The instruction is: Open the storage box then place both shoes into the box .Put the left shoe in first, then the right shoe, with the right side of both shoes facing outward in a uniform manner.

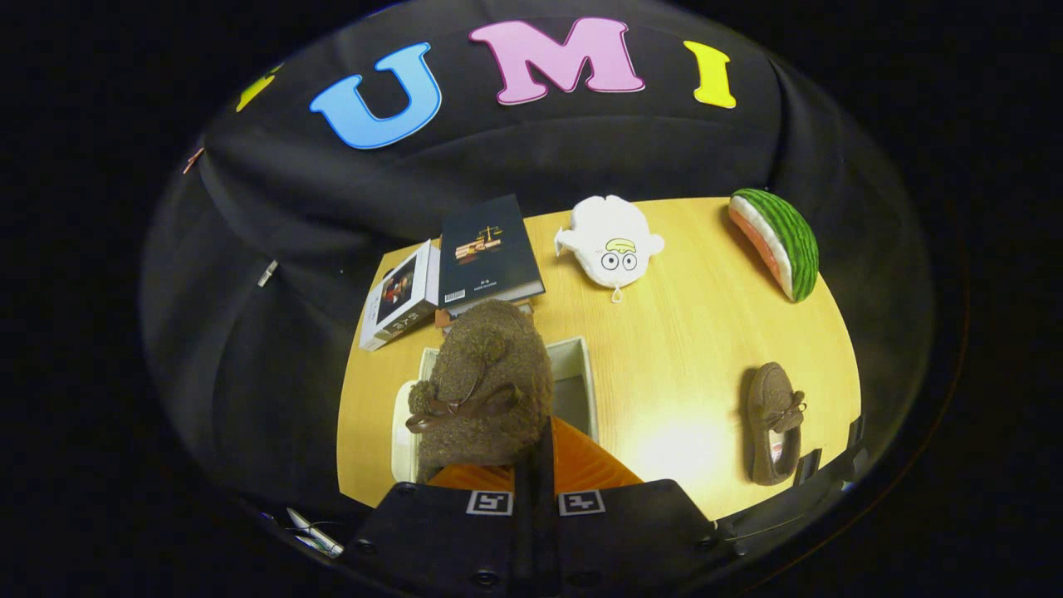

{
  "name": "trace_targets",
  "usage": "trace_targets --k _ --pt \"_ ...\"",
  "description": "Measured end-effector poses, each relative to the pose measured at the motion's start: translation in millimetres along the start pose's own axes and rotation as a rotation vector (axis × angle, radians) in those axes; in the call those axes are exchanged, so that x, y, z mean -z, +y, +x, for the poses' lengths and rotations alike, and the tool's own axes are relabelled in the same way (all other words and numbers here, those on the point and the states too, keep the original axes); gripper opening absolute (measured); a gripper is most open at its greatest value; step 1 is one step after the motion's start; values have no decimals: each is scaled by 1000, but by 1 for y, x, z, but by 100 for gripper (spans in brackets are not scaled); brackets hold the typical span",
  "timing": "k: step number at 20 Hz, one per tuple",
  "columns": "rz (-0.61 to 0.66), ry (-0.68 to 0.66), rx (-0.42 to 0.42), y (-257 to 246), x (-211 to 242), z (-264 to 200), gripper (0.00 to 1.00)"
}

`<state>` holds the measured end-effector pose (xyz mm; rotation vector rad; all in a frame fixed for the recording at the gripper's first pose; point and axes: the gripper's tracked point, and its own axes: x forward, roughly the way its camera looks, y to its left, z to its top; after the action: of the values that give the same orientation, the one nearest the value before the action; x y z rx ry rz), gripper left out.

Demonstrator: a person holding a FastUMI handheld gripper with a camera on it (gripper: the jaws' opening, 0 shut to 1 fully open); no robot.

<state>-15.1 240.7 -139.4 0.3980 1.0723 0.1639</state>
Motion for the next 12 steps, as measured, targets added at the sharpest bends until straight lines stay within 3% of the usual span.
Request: trace_targets --k 7,12 --pt "11 94 47 17 30 42 5" --pt "-11 123 16 41 42 52 5"
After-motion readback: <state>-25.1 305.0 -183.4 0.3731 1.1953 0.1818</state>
